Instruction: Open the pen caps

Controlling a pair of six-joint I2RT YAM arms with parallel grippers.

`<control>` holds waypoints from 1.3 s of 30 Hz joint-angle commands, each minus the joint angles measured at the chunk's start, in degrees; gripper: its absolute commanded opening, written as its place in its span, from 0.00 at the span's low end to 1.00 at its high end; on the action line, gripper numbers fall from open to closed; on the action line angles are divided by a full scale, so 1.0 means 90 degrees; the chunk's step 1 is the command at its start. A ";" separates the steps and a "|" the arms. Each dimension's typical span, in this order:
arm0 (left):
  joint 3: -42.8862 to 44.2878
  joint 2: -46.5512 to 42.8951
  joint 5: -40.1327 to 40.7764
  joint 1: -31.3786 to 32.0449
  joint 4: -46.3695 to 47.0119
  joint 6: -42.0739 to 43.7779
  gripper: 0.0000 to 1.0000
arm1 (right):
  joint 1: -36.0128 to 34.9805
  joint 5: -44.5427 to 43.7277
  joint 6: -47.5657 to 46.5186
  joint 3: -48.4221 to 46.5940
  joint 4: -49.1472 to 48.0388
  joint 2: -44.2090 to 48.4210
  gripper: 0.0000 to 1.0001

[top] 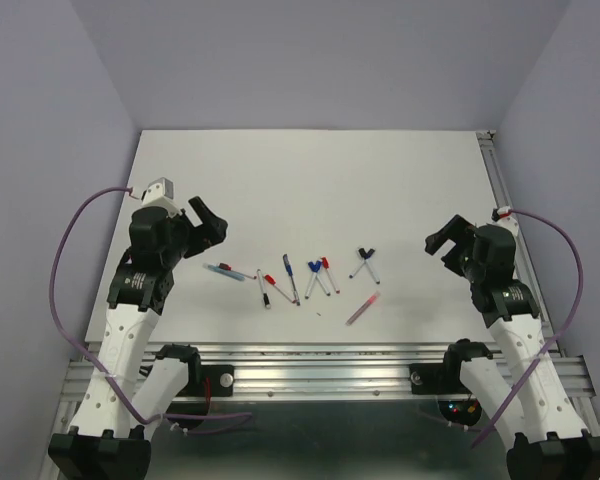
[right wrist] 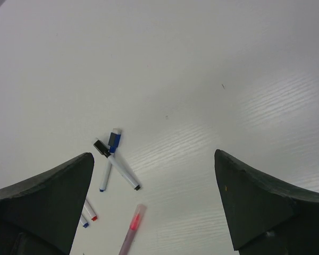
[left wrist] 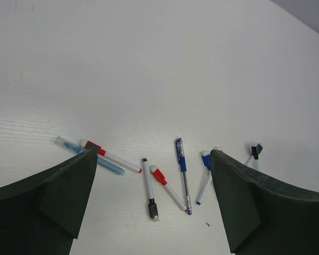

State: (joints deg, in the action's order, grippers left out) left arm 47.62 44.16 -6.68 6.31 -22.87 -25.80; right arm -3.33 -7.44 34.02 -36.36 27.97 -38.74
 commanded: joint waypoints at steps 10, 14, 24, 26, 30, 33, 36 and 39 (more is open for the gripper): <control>0.0022 0.0444 0.0915 0.2529 0.0724 -0.0639 0.99 | 0.0038 -0.0139 -0.0147 -0.0345 -0.0041 0.0057 1.00; -0.0017 0.1000 0.0947 0.4082 0.1359 -0.0610 0.99 | 0.0038 -0.0023 -0.0137 -0.0374 0.0096 -0.0139 1.00; 0.0996 0.3567 0.1240 0.6779 0.1965 0.0034 0.99 | 0.0038 -0.0482 0.0048 -0.0257 0.0271 -0.0197 1.00; 0.1309 0.4181 0.1192 0.7071 0.1869 0.0238 0.99 | 0.0038 -0.0443 0.0068 -0.0238 0.0281 -0.0188 1.00; 0.1769 0.5033 0.1387 0.7239 0.1672 0.0318 0.98 | 0.0038 -0.0296 0.0058 -0.0208 0.0272 -0.0168 1.00; 0.2081 0.5658 0.1337 0.7278 0.1585 0.0415 0.91 | 0.0038 -0.0160 0.0058 -0.0189 0.0252 -0.0158 1.00; 0.2413 0.6146 0.1698 0.7278 0.1438 0.0426 0.84 | 0.0038 -0.0072 0.0048 -0.0169 0.0233 -0.0149 1.00; 0.2589 0.6323 0.1738 0.7278 0.1457 0.0425 0.80 | 0.0038 -0.0081 0.0058 -0.0150 0.0213 -0.0129 1.00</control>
State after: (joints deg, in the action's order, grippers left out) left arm 66.37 100.60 6.28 71.61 -9.15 -23.40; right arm -3.33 -8.73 34.35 -36.40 30.65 -40.58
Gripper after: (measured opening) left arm 0.829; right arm 0.999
